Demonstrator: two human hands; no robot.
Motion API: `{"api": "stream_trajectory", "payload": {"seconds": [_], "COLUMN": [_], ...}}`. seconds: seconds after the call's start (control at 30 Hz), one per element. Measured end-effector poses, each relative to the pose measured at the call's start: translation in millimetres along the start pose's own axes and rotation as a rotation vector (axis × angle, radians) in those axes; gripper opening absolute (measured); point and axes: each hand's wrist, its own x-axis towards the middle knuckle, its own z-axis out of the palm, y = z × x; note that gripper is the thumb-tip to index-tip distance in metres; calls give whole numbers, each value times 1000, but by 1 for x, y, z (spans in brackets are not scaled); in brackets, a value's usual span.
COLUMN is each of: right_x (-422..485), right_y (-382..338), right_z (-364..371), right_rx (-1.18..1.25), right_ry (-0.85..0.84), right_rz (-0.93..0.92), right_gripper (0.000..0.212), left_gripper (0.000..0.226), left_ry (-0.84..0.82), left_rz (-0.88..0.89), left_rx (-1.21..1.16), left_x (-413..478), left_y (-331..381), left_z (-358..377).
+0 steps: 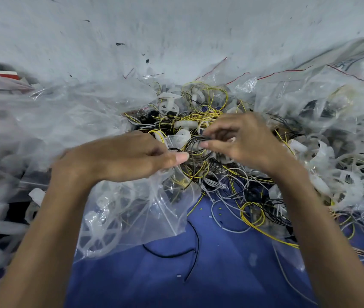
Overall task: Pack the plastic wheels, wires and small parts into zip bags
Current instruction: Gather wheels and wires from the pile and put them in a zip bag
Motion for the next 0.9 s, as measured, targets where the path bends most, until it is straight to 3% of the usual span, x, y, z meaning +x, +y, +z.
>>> {"api": "stream_trajectory", "payload": {"seconds": [0.13,0.27,0.37,0.4,0.57,0.7,0.9], "right_x": [1,2,2,2,-1,-2,-5], "right_y": [-16,-25,-28,-27,-23,-25,-22], "right_z": [18,32,43,45,55,65,63], "right_rx": [45,233,294,267,23,-37,-100], "right_ry": [-10,198,261,241,-102,-97,-124], "right_rz": [-75,-6,35,34,-31,-119,-173], "right_gripper": [14,18,13,17,76,70,67], "left_gripper": [65,47,45,49,48,44,49], "left_ry": [37,146,240,277,422,395,227], "left_rz": [13,11,10,2,-44,-4,64], "left_rx": [8,-17,-67,-77,-117,-166,-187], "left_x": [4,8,10,10,15,16,11], "left_y": [6,6,3,0,-6,-5,-2], "left_z": [4,7,6,5,4,6,3]}}
